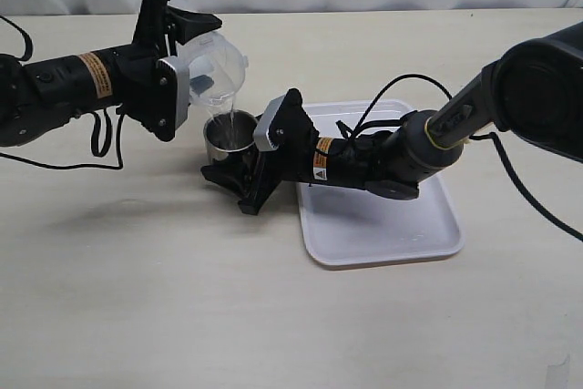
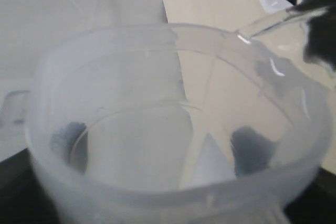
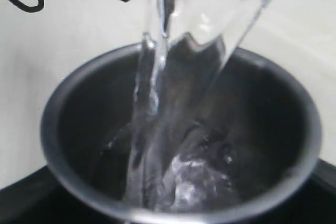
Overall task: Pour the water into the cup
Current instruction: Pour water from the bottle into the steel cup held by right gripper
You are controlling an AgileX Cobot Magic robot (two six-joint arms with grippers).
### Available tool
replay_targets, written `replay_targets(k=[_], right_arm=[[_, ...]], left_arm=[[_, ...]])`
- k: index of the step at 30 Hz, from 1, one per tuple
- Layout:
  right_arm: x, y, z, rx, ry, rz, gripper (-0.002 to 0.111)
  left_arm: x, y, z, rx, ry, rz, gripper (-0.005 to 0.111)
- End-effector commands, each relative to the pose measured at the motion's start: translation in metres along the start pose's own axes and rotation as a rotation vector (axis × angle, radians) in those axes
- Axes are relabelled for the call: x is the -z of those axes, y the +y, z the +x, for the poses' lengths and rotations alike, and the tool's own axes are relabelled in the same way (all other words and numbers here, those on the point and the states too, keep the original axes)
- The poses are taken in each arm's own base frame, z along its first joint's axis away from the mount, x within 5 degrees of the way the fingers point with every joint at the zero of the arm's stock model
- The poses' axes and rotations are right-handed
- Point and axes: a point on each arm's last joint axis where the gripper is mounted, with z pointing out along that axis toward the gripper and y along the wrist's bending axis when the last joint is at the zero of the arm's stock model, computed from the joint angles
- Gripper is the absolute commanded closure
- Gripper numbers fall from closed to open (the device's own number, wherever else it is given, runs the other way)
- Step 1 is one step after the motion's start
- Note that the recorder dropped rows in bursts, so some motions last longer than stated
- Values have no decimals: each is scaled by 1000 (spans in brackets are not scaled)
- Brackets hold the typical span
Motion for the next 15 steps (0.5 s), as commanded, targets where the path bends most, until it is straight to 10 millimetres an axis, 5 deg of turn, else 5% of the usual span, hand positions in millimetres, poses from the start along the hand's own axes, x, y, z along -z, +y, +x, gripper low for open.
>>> replay_targets(k=[1,15], right_arm=[[-1,0,0,3,-4,1,104],[-1,0,0,3,-4,1,104]], left_arm=[[-1,12,1,-12,6,-74,107],[-1,14,1,-92,7,-97,107]])
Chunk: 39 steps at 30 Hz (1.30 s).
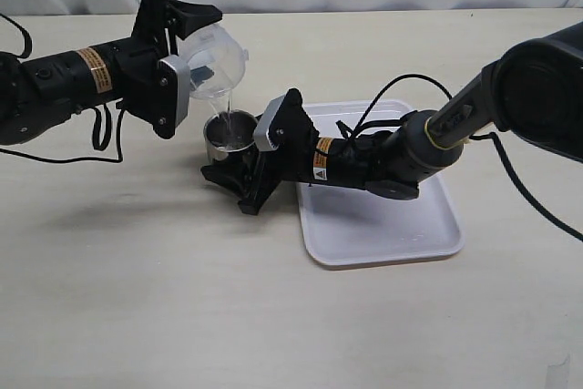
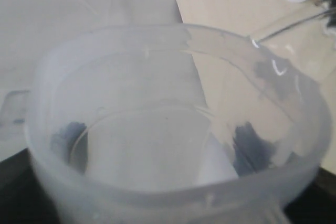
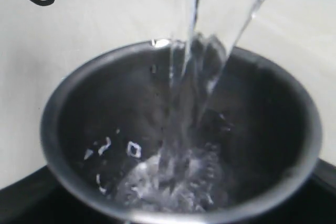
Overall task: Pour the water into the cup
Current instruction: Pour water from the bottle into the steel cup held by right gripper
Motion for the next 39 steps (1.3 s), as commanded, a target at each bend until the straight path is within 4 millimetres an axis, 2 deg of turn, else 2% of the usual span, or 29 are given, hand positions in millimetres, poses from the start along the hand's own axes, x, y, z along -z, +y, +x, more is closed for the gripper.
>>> replay_targets(k=[1,39], right_arm=[[-1,0,0,3,-4,1,104],[-1,0,0,3,-4,1,104]], left_arm=[[0,8,0,-13,1,-55,107],[0,11,-1,-83,-5,-85,107]])
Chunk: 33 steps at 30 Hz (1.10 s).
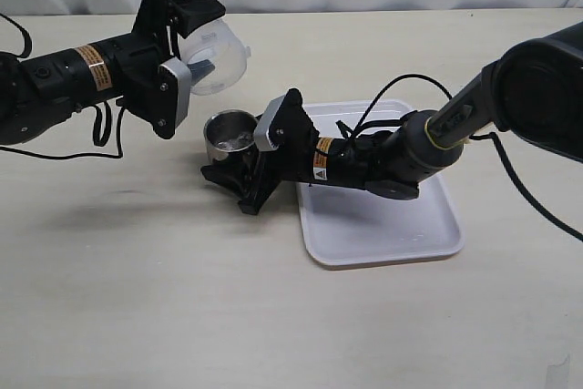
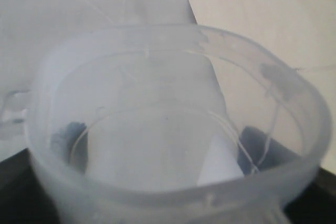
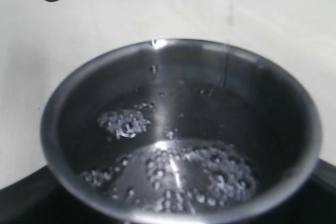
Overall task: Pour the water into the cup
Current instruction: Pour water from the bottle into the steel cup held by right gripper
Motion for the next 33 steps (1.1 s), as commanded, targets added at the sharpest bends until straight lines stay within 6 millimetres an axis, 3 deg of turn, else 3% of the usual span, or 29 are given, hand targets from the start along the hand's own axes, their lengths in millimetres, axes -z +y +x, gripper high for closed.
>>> replay_targets(k=[1,33], right_arm=[[-1,0,0,3,-4,1,104],[-1,0,0,3,-4,1,104]], left_arm=[[0,7,0,-3,3,-43,107],[0,9,0,-3,0,-57,107]])
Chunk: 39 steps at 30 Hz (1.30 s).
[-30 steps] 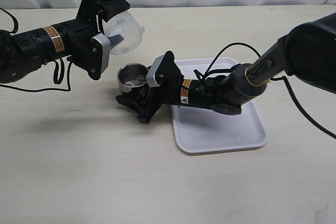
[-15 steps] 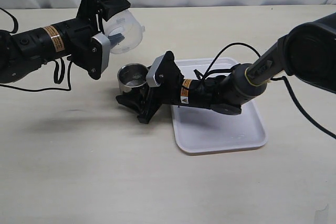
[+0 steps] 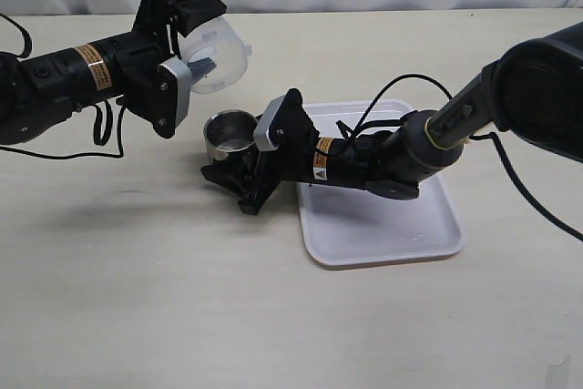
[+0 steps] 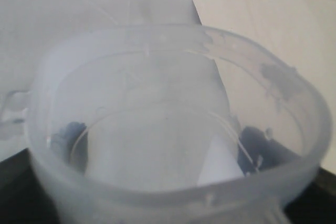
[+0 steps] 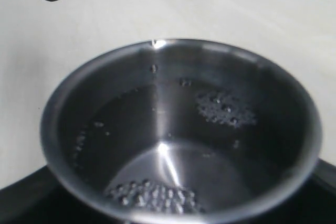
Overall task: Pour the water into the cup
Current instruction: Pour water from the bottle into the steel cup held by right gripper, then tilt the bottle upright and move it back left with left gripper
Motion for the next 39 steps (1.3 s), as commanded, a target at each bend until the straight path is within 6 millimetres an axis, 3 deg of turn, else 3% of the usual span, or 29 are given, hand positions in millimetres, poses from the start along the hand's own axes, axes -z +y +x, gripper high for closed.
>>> replay_targets(k=[1,11,24,33,39], right_arm=[[-1,0,0,3,-4,1,104],[-1,0,0,3,-4,1,104],[-1,0,0,3,-4,1,104],[-1,0,0,3,-4,1,104],[-1,0,0,3,-4,1,104]], left_arm=[[0,7,0,1,4,-42,107],[0,7,1,12,5,-36,107],[0,6,1,187,3,-33,107],[0,9,10,532,91,-92,107],[3,14,22,899,175,-220,107]])
